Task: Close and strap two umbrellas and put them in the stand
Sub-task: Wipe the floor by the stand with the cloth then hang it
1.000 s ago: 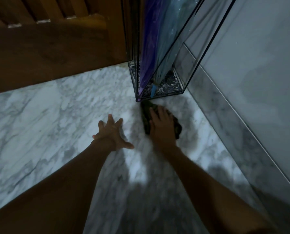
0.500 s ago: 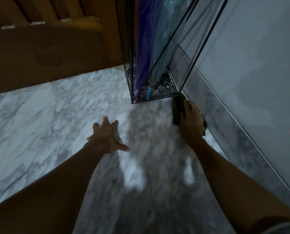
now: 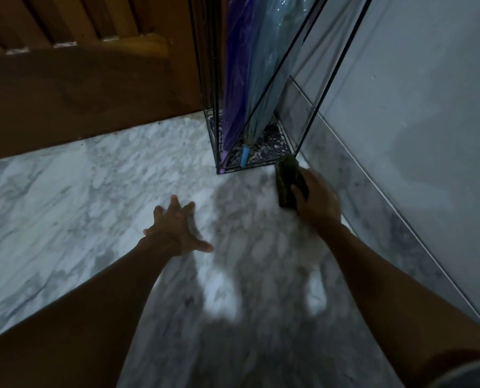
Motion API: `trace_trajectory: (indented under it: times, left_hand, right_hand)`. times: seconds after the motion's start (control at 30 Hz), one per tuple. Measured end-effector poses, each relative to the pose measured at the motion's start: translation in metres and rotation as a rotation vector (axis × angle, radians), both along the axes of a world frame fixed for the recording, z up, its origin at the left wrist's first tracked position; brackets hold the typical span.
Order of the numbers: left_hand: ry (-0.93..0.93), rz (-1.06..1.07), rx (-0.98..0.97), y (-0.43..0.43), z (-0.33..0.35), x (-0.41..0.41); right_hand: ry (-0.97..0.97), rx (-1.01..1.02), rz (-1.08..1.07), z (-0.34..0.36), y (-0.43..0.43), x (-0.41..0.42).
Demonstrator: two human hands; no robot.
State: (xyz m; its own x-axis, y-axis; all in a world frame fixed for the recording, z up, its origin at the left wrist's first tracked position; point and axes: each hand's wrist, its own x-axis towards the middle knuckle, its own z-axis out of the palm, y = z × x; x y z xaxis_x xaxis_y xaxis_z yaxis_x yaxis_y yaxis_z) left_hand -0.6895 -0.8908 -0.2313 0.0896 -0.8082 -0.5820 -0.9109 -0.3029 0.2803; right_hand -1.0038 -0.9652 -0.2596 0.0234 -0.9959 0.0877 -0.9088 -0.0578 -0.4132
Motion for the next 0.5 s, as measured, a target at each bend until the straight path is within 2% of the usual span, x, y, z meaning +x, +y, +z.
trace_trajectory:
  times: [0.1,0.23,0.4,0.5]
  left_hand:
    - [0.007,0.007,-0.002,0.001,0.004,-0.001]
    - [-0.001,-0.004,-0.004,0.000,0.006,-0.002]
    - [-0.013,-0.031,-0.003,0.001,0.013,-0.004]
    - [-0.060,-0.096,-0.042,-0.002,0.017,0.006]
  right_hand:
    - [-0.063,-0.005,-0.064,-0.002,0.009,0.003]
    - [-0.021,-0.056,-0.181,-0.009,0.038,0.055]
    - [-0.071,-0.070,0.107,-0.010,0.065,0.135]
    - [-0.045,-0.093,0.225,-0.007,0.060,0.139]
